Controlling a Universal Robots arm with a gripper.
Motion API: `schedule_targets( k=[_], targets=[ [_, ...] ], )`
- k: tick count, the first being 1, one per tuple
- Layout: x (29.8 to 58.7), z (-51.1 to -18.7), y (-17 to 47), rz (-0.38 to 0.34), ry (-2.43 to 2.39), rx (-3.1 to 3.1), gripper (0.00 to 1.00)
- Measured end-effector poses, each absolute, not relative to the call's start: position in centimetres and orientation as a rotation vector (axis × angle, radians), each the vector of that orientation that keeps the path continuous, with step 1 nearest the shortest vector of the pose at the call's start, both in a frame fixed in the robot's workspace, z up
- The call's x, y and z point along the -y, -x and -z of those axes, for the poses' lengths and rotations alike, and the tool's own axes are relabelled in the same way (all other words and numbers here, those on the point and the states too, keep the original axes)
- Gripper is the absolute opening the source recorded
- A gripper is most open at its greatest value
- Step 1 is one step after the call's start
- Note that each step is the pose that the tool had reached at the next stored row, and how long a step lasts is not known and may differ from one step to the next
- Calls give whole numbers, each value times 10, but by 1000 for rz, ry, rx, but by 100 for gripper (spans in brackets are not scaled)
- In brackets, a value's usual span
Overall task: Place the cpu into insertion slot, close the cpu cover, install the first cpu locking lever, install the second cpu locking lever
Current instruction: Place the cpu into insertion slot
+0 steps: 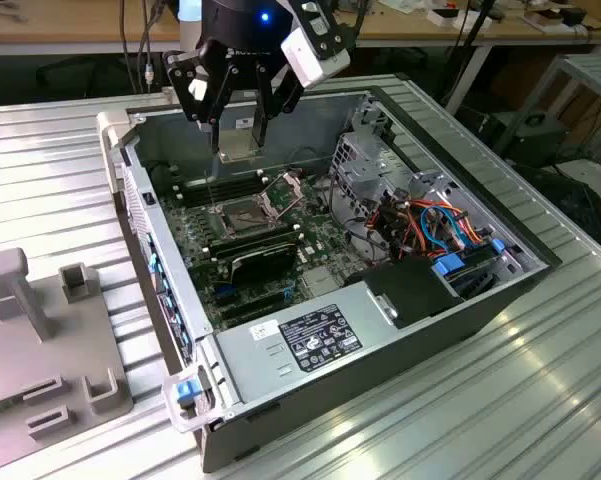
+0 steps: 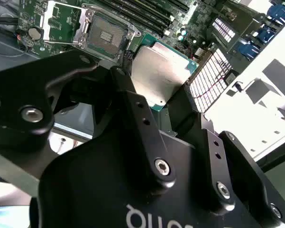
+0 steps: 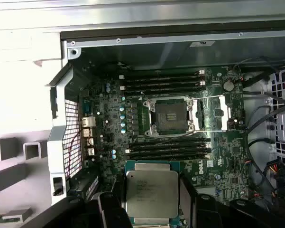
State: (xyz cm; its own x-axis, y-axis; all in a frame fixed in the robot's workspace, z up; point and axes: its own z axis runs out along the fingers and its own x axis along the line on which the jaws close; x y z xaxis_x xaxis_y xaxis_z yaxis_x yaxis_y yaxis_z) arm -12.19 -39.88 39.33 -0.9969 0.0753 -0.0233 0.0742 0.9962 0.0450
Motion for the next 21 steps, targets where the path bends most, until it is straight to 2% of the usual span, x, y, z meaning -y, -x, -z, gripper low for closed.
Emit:
schedule_targets(
  k=[21],
  targets=[
    [397, -393, 118, -69, -118, -3114, 55]
  ],
)
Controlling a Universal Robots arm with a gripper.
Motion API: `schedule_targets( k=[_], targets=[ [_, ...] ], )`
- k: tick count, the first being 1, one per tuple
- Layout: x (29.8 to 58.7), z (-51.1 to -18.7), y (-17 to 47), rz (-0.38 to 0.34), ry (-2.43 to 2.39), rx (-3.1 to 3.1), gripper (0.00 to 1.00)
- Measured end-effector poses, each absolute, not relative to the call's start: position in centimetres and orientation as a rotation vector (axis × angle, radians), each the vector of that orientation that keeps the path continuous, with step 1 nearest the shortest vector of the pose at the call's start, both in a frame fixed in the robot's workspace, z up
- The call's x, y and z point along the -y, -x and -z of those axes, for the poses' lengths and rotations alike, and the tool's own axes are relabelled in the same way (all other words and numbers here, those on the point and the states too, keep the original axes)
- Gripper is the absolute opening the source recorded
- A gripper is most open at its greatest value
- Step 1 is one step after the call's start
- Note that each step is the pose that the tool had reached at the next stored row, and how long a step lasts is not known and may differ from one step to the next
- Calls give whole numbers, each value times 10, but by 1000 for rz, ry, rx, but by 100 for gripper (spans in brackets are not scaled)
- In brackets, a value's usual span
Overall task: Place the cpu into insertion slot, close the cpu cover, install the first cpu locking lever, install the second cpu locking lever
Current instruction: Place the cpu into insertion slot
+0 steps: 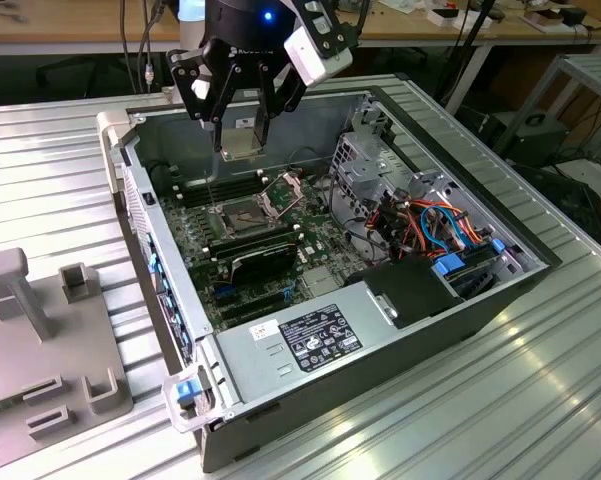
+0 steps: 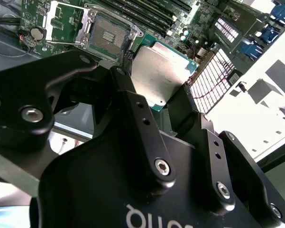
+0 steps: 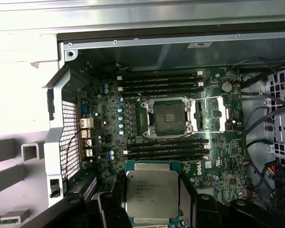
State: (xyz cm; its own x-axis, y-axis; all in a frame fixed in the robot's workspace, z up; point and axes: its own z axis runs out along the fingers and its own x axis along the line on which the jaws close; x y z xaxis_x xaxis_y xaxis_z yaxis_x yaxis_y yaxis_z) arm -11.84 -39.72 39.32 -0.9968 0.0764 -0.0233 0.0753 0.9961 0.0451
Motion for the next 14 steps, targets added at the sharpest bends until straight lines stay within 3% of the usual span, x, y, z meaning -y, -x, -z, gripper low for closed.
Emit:
schedule_targets(
  k=[14],
  targets=[
    [397, -393, 118, -67, -225, -3106, 55]
  ],
)
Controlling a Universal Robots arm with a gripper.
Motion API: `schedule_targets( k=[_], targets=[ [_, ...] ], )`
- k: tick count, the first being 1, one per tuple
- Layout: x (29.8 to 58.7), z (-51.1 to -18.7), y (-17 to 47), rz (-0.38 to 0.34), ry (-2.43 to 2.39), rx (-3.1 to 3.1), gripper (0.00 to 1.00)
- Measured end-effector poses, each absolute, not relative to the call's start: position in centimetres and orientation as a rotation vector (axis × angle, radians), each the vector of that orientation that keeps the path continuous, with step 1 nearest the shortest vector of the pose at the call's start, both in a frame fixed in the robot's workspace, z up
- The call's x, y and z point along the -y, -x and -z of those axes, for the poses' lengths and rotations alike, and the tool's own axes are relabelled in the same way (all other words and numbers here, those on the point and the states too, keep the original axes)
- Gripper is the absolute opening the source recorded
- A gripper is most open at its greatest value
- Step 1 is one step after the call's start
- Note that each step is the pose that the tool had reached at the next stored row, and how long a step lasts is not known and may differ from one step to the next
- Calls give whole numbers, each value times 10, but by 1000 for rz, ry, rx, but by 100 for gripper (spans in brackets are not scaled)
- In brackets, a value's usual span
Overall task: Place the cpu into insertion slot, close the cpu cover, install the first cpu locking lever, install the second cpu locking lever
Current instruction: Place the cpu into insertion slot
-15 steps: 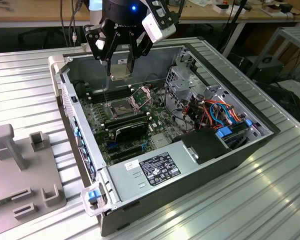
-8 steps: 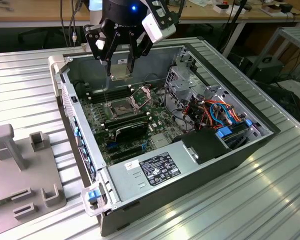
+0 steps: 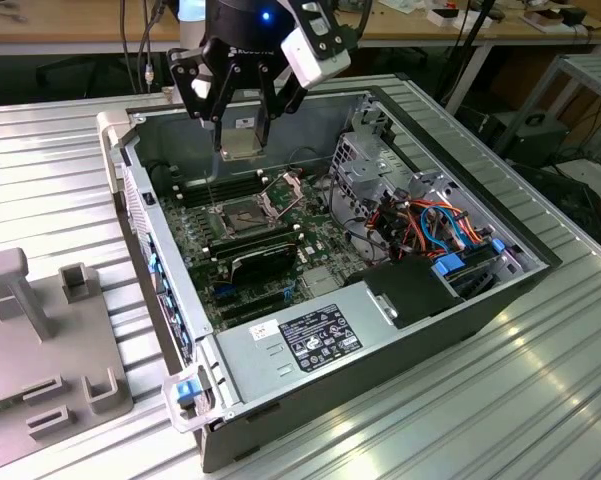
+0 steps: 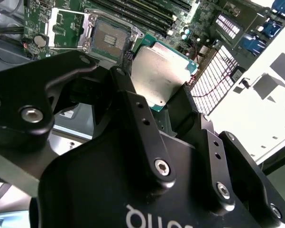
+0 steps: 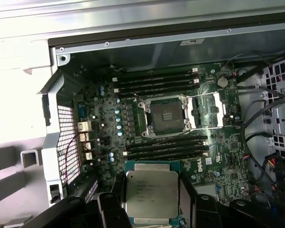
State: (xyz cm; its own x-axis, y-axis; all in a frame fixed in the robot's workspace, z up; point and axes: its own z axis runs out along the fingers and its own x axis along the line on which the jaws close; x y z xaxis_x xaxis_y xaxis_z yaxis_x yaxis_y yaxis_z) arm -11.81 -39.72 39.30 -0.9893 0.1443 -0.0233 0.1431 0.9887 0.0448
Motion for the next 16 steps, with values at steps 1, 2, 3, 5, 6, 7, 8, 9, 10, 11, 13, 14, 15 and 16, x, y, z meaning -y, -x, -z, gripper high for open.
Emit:
schedule_targets(
  k=[1, 2, 3, 5, 6, 7, 8, 9, 10, 11, 13, 14, 15, 16],
  targets=[
    [397, -393, 118, -67, -237, -3105, 55],
    [397, -393, 118, -67, -251, -3104, 55],
    [397, -393, 118, -66, -266, -3102, 55],
    [397, -393, 118, -66, -293, -3100, 55],
    [397, -393, 118, -66, -316, -3097, 55],
    [397, -393, 118, -65, -341, -3094, 55],
    [397, -393, 118, -65, -351, -3093, 55],
    [397, -393, 118, -65, -357, -3092, 55],
    [397, -393, 118, -65, -364, -3091, 55],
    [397, -393, 118, -65, -371, -3090, 55],
    [397, -393, 118, -65, -393, -3087, 55],
    [397, -393, 118, -64, -407, -3085, 55],
    [397, -393, 118, -64, -420, -3083, 55],
    [397, -393, 118, -64, -431, -3082, 55]
  ],
)
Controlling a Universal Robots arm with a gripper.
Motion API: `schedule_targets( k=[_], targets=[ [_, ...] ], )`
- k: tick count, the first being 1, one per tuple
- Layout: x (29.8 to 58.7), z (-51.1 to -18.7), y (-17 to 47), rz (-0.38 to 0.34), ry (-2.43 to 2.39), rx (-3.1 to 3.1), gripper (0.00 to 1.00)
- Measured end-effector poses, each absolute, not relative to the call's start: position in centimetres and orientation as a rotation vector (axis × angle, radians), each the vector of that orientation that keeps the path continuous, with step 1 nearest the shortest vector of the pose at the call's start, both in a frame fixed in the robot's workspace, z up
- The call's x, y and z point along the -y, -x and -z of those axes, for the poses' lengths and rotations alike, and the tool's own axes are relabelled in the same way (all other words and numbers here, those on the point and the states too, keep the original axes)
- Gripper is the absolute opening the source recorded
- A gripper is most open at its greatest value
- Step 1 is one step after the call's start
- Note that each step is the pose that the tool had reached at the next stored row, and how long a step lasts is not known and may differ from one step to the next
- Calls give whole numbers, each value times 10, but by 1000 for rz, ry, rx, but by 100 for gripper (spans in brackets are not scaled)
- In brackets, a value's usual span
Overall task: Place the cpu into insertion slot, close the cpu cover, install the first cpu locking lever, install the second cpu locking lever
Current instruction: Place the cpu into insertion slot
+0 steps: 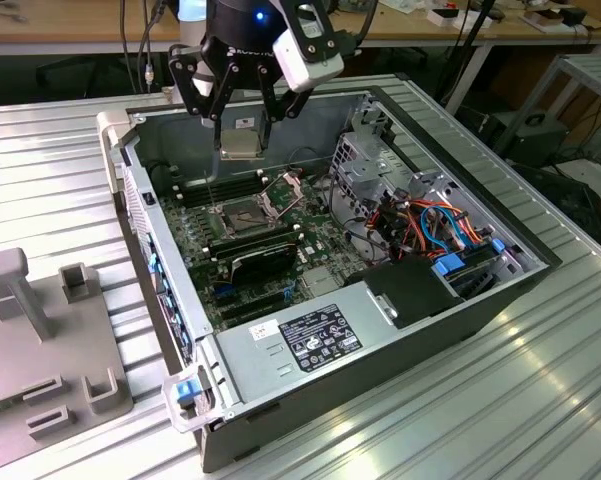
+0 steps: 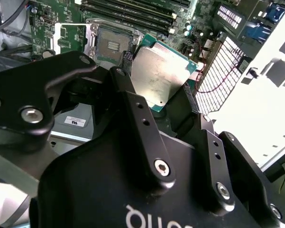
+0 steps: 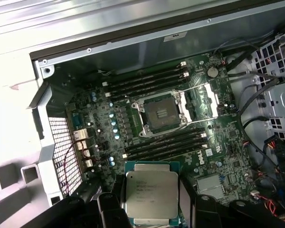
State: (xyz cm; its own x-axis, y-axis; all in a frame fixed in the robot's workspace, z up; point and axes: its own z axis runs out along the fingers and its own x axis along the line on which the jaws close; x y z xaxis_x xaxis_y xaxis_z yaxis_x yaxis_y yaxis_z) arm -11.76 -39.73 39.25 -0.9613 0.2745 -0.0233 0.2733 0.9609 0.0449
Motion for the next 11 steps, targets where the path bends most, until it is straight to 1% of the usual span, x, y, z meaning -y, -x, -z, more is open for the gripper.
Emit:
schedule_targets(
  k=[11],
  targets=[
    [397, -392, 118, -64, -454, -3078, 55]
  ],
)
